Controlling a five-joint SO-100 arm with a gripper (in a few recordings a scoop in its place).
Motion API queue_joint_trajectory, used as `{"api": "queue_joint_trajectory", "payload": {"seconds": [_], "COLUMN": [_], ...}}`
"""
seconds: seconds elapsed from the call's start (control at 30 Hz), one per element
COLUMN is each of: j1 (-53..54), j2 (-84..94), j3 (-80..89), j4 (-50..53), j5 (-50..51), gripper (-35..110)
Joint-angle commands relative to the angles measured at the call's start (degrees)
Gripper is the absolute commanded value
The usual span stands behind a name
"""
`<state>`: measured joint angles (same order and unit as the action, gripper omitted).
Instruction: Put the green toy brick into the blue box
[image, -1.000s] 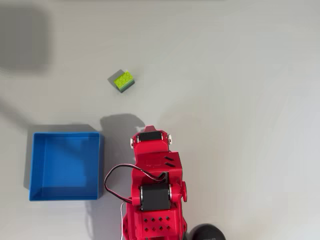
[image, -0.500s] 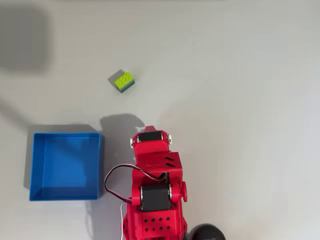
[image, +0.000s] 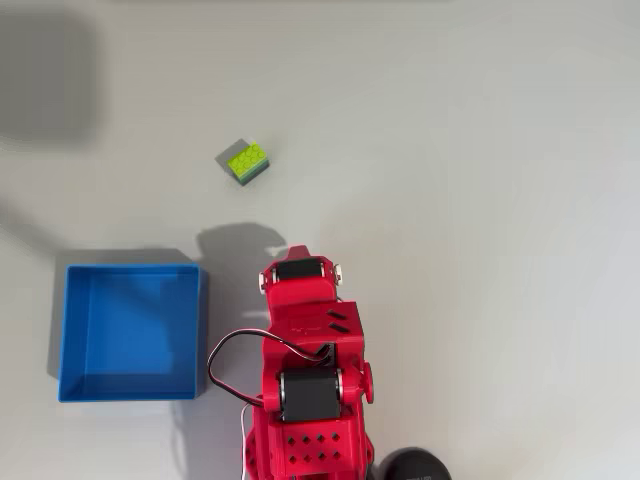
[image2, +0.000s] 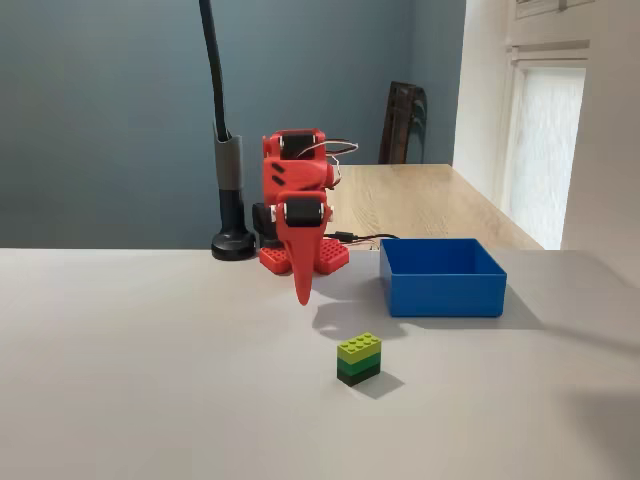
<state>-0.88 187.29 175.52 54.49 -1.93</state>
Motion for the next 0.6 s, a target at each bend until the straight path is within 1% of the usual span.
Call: {"api": "queue_joint_trajectory", "payload": {"seconds": [0.0, 0.1, 0.33, 0.47, 0.57], "j1": [-0.7, -1.41, -2.9, -4.39, -5.36], "j2": [-0.53, -5.71, -23.99, -33.75, -40.52], "j3": [-4.83, -8.79, -21.62, -29.53, -37.27], "j4": [-0.53, -0.53, -0.44, -0.26, 1.76], "j5": [-3.96, -7.47, -9.14, -12.74, -16.17], "gripper": [0, 0, 0, 0, 0]}}
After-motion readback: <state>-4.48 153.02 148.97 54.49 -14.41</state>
